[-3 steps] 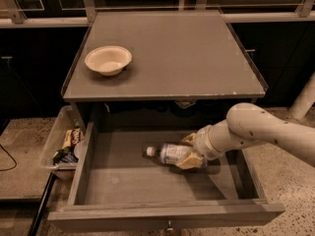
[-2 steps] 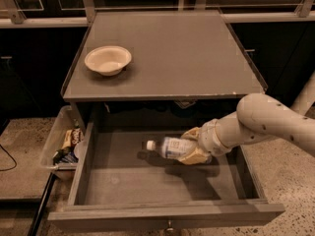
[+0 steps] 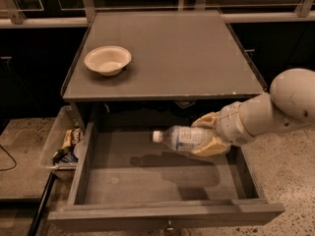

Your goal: Pick blue plastic bottle from top drawer and place on counter

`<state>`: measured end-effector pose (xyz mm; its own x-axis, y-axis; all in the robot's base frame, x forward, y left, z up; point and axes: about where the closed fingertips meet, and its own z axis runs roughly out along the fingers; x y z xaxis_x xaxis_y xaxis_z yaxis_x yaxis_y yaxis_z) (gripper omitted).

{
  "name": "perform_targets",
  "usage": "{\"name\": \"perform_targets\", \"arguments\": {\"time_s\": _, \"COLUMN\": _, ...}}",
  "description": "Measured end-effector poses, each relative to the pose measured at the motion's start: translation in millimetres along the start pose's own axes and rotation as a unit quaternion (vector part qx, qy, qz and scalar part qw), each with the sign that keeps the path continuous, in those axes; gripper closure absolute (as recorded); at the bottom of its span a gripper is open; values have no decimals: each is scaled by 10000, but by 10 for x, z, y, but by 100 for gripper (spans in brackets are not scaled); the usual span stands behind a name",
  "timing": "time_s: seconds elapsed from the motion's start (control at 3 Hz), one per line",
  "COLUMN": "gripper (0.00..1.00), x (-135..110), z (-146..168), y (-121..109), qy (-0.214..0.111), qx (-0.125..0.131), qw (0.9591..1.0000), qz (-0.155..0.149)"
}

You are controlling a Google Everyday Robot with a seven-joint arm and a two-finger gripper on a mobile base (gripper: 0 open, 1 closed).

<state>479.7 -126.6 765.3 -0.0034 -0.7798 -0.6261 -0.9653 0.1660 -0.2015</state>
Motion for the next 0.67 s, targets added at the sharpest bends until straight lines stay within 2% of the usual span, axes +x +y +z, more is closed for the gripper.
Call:
{"name": "perform_targets", "arguments": {"time_s": 0.33, "gripper": 100, "x": -96, "z": -523, "y": -287, "qy": -123, "qx": 523, "qw": 9985, "qz": 85}}
{"name": "perform_targets", "arguments": {"time_s": 0.67, "gripper": 100, "x": -97, "z": -524, "y": -288, "qy": -121, "qx": 526, "qw": 9985, "qz": 85}}
